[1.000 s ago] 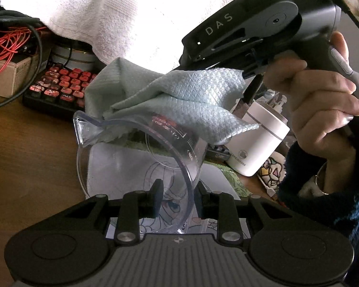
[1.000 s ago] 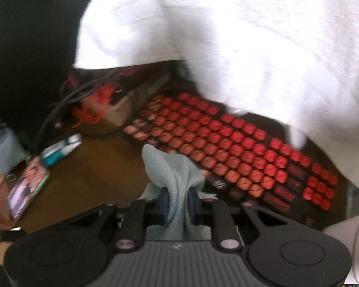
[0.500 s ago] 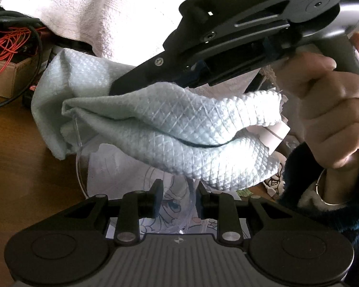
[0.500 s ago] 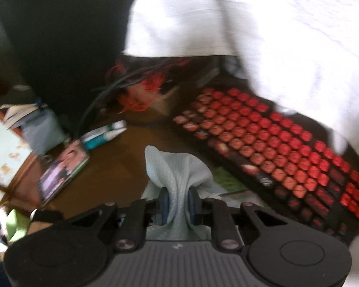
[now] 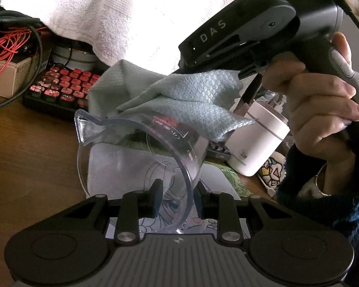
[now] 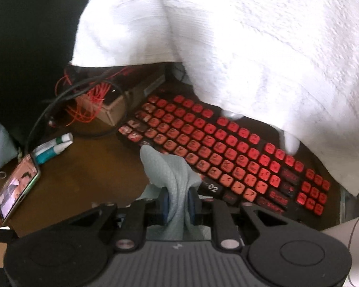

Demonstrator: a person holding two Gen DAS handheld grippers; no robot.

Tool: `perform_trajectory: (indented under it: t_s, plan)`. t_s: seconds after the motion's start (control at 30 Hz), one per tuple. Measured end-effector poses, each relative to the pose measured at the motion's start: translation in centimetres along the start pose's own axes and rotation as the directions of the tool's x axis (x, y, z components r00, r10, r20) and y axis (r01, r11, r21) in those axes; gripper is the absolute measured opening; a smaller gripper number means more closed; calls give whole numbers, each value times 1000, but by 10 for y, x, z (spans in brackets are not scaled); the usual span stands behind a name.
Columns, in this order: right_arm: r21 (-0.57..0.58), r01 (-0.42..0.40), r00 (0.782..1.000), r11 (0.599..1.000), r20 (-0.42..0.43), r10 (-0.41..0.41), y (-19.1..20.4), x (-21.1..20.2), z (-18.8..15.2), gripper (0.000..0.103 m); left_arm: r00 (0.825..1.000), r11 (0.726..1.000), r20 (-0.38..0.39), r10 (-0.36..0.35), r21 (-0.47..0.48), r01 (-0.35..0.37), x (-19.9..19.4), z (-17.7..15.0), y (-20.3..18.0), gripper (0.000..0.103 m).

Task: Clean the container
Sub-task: 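Wipe the cloth back and forth along the jug rim with the right gripper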

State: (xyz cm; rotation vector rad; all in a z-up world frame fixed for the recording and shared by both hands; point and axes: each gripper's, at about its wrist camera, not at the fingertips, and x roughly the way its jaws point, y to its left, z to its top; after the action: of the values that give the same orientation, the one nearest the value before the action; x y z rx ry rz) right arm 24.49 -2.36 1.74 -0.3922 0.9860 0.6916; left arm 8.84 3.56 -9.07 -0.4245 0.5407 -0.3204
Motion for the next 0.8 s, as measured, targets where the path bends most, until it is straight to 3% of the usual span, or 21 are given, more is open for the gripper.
perform_trajectory:
  t_s: [0.17, 0.23, 0.57, 0.8]
  plan:
    - [12, 58, 998, 998, 7, -58, -5, 0, 0, 16, 1000, 1000, -1, -3, -3, 3, -5, -3, 5, 27]
    - [12, 42, 999, 999, 3, -42, -6, -1, 0, 16, 1000, 1000, -2, -4, -4, 4, -1, 1, 8, 26]
    - [-43, -67, 998, 997, -12, 67, 9, -6, -3, 16, 1000, 1000, -4, -4, -5, 4, 9, 7, 18, 27]
    - [-109, -202, 979, 973, -40, 198, 24, -10, -8, 16, 1000, 1000, -4, -3, -2, 3, 9, 6, 18, 27]
